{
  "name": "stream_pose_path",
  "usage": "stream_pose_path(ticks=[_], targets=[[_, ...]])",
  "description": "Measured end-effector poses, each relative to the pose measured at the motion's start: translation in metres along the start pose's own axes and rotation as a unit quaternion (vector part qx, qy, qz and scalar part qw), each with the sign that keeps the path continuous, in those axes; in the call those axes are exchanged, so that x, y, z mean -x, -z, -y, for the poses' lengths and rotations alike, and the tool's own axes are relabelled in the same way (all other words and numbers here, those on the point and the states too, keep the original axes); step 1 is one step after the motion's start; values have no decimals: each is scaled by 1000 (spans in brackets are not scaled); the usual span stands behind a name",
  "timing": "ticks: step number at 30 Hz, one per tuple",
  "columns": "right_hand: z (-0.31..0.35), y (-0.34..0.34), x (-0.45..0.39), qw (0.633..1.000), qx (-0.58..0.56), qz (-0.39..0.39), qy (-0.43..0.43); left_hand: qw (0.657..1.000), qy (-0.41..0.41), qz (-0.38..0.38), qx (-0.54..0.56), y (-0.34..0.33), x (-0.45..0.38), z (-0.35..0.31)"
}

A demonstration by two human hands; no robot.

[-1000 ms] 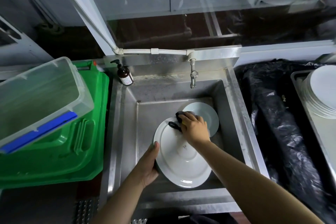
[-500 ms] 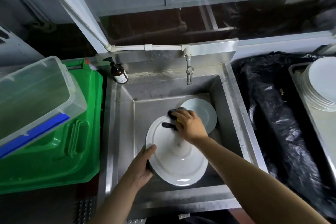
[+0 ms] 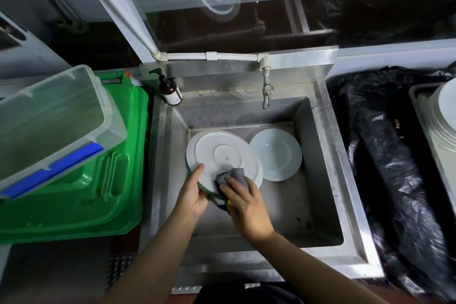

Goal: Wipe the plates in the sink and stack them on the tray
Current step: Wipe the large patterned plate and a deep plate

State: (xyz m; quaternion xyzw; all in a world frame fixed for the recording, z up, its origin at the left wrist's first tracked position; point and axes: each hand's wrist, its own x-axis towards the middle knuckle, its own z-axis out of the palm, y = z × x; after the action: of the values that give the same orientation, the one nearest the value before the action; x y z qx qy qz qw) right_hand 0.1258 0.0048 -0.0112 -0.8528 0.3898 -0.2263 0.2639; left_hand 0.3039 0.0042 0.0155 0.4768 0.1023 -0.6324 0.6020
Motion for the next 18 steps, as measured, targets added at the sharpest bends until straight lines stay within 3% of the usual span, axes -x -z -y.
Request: stream_pose_path(ticks=[4,7,10,15,18], targets=[[16,9,-2,996,38,-24,77,997,68,-24,-27,2,-1,3],[-8,22,1,994,44,-32,95,999,36,4,24,8,0,4],[-39,35,-1,997,53,-46,26,1000,16,-5,25,13,5,1],[-71,37,-33,990,68,-29,-124,997,46,-15,-62,17,23,0],[-57,34,-59,992,66,-10,-108,994,61,13,-87,15,32,11]])
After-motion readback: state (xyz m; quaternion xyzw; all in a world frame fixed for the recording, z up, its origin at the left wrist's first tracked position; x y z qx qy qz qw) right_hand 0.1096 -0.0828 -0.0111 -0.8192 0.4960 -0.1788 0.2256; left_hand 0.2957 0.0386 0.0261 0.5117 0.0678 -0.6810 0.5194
